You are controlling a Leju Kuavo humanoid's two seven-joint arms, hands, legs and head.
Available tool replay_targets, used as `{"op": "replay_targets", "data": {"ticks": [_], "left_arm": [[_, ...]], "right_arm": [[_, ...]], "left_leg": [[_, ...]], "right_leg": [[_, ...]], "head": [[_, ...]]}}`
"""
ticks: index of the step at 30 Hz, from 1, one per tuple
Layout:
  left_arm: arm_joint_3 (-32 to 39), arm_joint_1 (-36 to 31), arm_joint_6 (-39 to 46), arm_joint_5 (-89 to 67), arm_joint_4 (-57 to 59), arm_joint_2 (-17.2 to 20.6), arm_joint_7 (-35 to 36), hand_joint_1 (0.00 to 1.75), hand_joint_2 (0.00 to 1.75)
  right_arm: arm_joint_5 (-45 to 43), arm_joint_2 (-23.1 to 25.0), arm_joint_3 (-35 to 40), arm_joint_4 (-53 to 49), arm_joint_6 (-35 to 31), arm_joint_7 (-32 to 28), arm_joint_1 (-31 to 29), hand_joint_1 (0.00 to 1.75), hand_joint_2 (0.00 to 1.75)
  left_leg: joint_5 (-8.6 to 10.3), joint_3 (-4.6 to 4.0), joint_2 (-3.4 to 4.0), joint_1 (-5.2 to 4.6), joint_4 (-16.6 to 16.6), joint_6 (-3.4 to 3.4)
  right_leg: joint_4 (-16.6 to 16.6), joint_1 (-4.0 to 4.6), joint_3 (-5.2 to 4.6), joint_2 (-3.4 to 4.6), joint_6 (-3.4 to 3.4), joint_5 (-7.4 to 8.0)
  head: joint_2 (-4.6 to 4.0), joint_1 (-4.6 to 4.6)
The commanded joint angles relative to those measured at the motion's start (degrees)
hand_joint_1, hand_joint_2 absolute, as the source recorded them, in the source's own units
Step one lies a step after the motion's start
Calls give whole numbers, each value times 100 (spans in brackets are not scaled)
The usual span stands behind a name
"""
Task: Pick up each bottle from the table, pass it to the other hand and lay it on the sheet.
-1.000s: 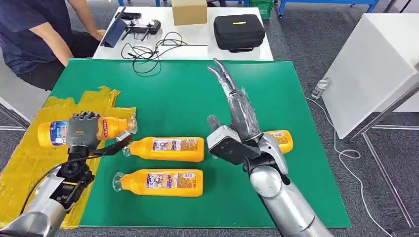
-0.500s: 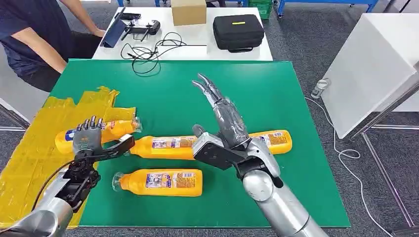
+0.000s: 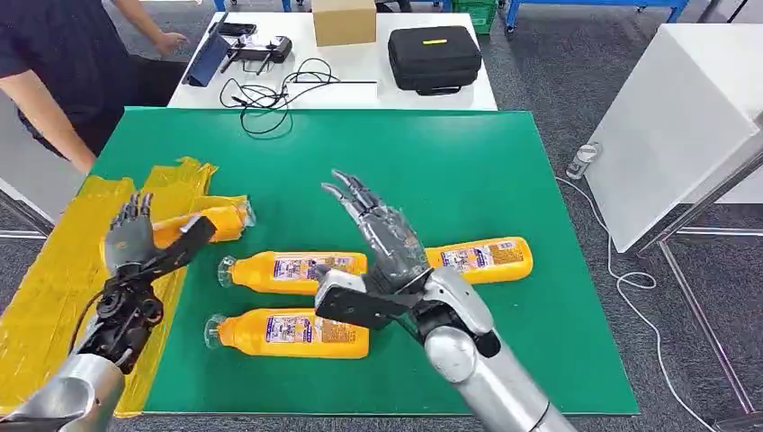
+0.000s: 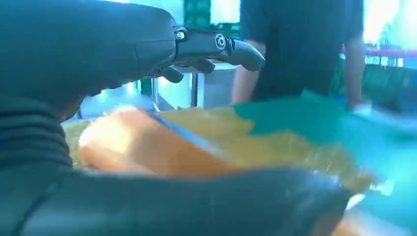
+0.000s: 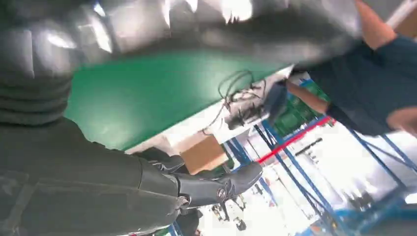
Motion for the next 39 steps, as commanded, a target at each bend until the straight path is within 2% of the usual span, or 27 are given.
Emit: {"op": "replay_targets", "data": {"ticks": [1, 2, 3, 5, 6, 9, 13, 20, 30, 39], "left_arm": [[2293, -579, -407, 2223, -442, -255, -2454, 0, 0], [2260, -599, -430, 2218, -479, -253, -2391, 0, 0], [2515, -610, -734, 2901, -746, -339, -2967, 0, 0], [2488, -670, -776, 3375, -945, -370, -3367, 0, 0], [2382, -652, -807, 3732, -1279, -447, -3626, 0, 0], [1904, -622, -867, 4348, -1704, -507, -3626, 0, 0], [1512, -761, -847, 4684, -1568, -470, -3626, 0, 0], [1295, -856, -803, 4785, -1386, -530, -3575, 0, 0], [1121, -860, -727, 4947, -1462, -560, -3501, 0, 0], [1044, -921, -649, 5161, -1419, -603, -3574, 0, 0]], "right_arm": [[390, 201, 490, 1007, -76, 42, -149, 0, 175], [406, 220, 503, 1057, -118, 34, -144, 0, 0], [439, 247, 551, 1150, -178, 31, -118, 0, 0], [577, 257, 655, 1194, -285, 132, -38, 0, 0], [594, 266, 685, 1202, -268, 223, 59, 0, 175], [863, 237, 874, 1272, -306, 636, 247, 0, 175], [1191, 249, 1099, 1626, -319, 1100, 382, 0, 175], [1178, 441, 1112, 2166, -220, 1307, 411, 0, 175], [1157, 623, 1145, 3055, -109, 1419, 127, 0, 175], [1385, 720, 1472, 3972, 314, 1614, -127, 0, 175]], "left_leg": [[-1, 1, -11, 8, 3, -5], [-4, 8, -15, 12, 5, -8], [-2, 0, -17, 12, 7, -6], [-3, 5, -16, 10, 3, -6], [-5, 9, -16, 12, 4, -8], [-5, 14, -32, 14, 1, -8], [-4, 14, -31, 8, -1, -6], [-3, 15, -22, 7, -3, -8], [-4, 12, -10, 6, 1, -7], [-5, 12, -10, 6, 2, -7]], "right_leg": [[-4, 9, 9, -16, 1, -2], [-4, 12, 18, -23, 3, -6], [-4, 13, 11, -23, 2, -4], [-4, 12, 14, -24, 2, -6], [-4, 14, 19, -27, 3, -9], [-9, 16, 30, -42, 3, -14], [-7, 11, 26, -35, 5, -11], [-8, 9, 26, -29, 2, -9], [-4, 7, 19, -19, 4, -7], [-3, 7, 20, -18, 4, -8]], "head": [[0, 0], [0, 2], [0, 4], [-2, 4], [0, 2], [0, 2], [-2, 0], [0, 2], [0, 2], [0, 2]]}}
